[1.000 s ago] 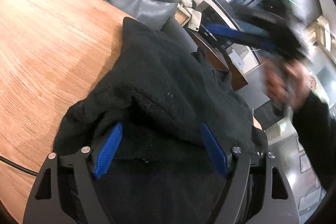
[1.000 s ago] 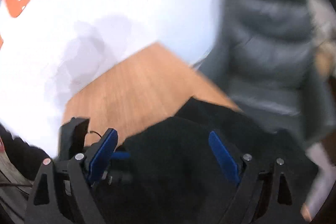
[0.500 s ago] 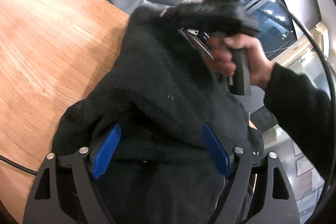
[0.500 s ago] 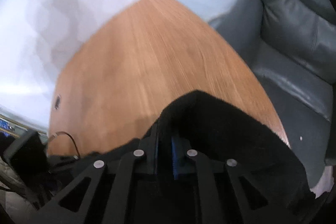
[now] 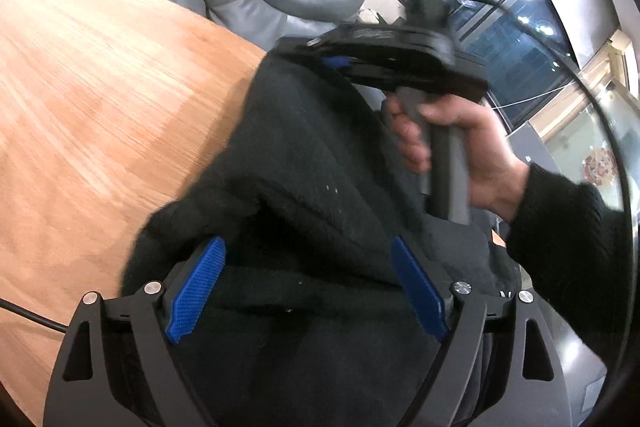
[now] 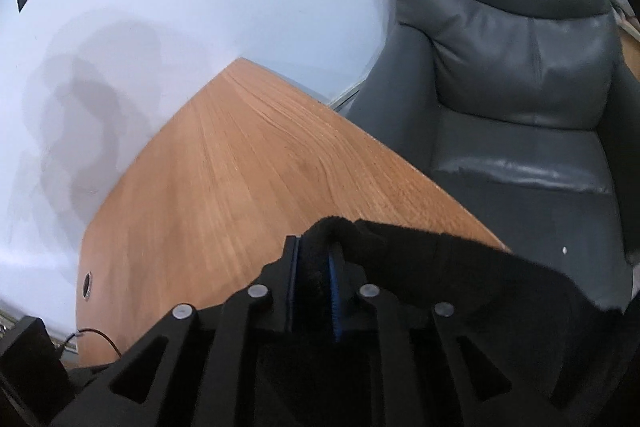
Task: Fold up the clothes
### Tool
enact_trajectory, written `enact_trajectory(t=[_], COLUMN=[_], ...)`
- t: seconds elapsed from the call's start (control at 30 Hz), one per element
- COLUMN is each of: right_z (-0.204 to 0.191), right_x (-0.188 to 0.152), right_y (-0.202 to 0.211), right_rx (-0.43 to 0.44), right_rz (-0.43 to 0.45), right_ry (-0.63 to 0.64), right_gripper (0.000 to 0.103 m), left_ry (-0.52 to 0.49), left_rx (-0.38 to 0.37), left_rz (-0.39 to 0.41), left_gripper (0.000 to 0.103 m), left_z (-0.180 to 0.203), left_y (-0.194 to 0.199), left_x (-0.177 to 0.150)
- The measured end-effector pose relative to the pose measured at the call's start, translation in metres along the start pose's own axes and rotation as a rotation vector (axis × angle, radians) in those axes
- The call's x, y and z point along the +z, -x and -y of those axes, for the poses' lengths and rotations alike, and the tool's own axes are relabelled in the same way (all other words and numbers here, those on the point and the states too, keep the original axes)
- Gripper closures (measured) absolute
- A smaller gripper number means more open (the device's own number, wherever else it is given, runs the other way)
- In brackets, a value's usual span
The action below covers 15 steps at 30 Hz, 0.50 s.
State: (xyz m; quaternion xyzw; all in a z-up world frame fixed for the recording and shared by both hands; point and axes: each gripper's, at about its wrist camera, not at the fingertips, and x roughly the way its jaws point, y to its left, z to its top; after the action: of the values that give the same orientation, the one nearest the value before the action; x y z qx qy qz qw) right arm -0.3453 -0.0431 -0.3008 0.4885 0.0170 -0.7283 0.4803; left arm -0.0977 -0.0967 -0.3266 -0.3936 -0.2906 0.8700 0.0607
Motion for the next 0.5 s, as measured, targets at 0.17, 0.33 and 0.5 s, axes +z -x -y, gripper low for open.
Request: enact_trajectory(t=[0.17, 0.33, 0.5], right_z=[-0.035, -0.068, -0.06], right_x=[-0.019, -0.086, -0.183], right_y=[0.104, 0.222, 0.317], right_rx=[0.015, -0.011, -0.246], right_rz=[0.241, 0.372, 0.315], right_ry=[0.05, 0.12, 0.032], right_gripper=[0.027, 0.024, 0.024], left_ry=[-0.082, -0.168, -0.124], left_rx=[-0.02, 0.007, -0.019], left_rz=[0.135, 0.243, 0.227], left_gripper=[0.004, 0.0, 0.0], left_z=[0.017, 0.038, 0.047], left_y=[0.07, 0.113, 0.095], left_x=[0.012, 0.036, 0.065])
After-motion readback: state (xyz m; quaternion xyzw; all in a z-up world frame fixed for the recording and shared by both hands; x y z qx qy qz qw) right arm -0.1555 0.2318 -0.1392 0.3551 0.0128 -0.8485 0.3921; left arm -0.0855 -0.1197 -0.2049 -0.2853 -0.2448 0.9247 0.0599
